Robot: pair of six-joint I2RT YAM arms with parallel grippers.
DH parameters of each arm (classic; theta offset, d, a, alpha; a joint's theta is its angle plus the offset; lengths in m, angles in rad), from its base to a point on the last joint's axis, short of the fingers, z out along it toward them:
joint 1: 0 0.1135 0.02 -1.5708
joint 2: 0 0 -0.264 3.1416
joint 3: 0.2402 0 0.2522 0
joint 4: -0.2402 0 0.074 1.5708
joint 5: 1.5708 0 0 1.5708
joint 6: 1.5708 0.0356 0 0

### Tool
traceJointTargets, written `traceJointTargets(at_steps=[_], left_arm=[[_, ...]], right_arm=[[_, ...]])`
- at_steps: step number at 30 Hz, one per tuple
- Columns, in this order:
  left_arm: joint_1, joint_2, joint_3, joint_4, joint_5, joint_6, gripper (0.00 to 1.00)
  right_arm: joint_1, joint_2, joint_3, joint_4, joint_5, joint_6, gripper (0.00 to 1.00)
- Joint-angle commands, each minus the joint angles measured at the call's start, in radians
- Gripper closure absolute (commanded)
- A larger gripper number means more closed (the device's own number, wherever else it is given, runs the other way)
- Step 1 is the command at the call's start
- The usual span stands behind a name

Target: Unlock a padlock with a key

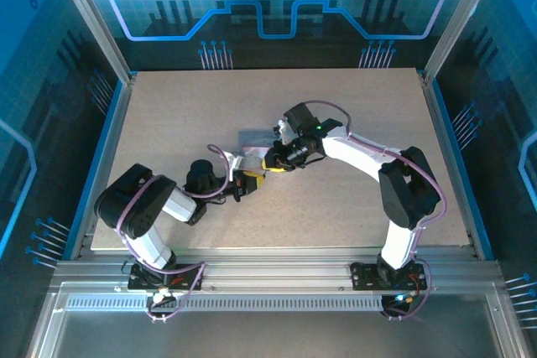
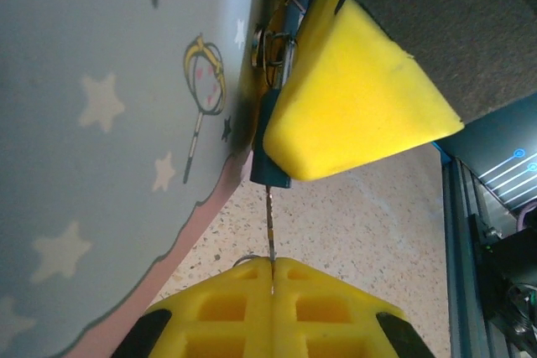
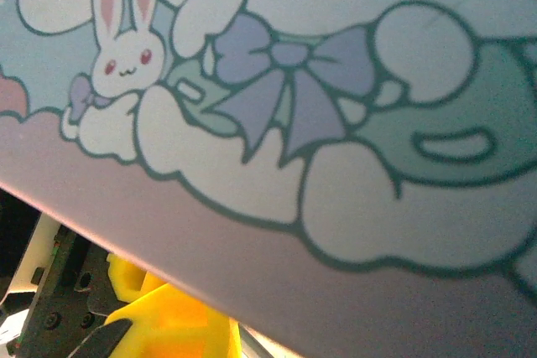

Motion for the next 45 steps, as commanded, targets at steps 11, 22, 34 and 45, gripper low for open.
traceJointTargets(at_steps=[11,22,34,45], left_arm=[[-0.005,-0.068,0.011,0.004,-0.104,0.048,1.0],[-0.034,-0.04,-0.008,0.083,-0.13,0.005,1.0],[-0.123,0.029,-0.033,0.218,-0.33,-0.026,1.0],[-0.083,0.037,-0.011,0.18,-0.2,-0.099,1.0]], right_arm=[[0.001,0.018,0.074,-0.103,-0.059,-0.054,0.96],[0.009,0.03,0.071,-0.095,-0.042,-0.035,0.96],[0.014,0.047,0.073,-0.132,-0.013,-0.068,0.97],[0.016,0.075,0.061,-0.149,0.024,-0.12,0.97]])
